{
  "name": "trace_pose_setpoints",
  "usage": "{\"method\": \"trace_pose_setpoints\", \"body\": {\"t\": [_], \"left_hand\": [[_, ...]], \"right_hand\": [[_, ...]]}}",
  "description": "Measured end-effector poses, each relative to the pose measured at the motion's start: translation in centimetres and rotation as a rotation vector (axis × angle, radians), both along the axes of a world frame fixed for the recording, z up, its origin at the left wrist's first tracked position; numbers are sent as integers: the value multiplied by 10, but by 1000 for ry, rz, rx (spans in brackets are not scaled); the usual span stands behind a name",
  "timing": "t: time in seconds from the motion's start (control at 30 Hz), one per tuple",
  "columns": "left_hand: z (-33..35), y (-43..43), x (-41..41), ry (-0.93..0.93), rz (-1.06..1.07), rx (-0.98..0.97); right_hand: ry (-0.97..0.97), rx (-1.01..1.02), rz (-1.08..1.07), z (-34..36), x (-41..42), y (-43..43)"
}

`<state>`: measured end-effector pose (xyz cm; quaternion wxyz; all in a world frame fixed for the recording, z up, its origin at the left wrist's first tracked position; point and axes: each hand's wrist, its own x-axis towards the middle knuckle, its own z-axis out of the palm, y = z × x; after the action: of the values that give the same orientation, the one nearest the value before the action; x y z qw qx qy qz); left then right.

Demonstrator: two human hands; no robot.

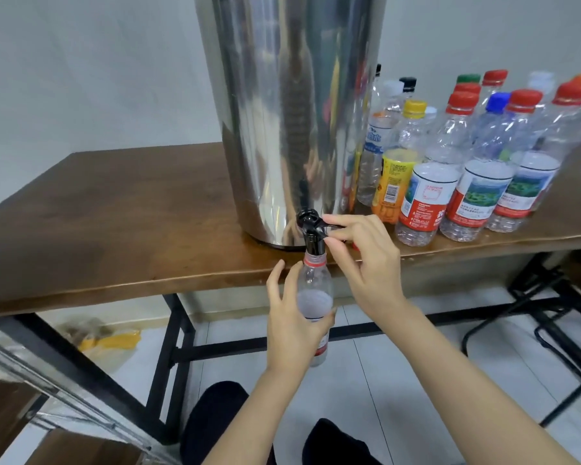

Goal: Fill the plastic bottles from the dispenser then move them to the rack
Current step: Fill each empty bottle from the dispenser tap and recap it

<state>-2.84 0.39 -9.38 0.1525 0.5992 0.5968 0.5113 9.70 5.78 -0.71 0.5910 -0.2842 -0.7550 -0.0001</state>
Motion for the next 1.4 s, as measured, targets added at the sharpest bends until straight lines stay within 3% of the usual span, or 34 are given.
{"method": "trace_pose_setpoints", "body": {"t": [0.4, 1.4], "left_hand": [[-2, 3, 1, -23, 4, -21], [-1, 5, 5, -8, 55, -32]], "right_hand": [[5, -78, 38, 0, 1, 0], [22, -19, 61, -2, -3, 8]]}}
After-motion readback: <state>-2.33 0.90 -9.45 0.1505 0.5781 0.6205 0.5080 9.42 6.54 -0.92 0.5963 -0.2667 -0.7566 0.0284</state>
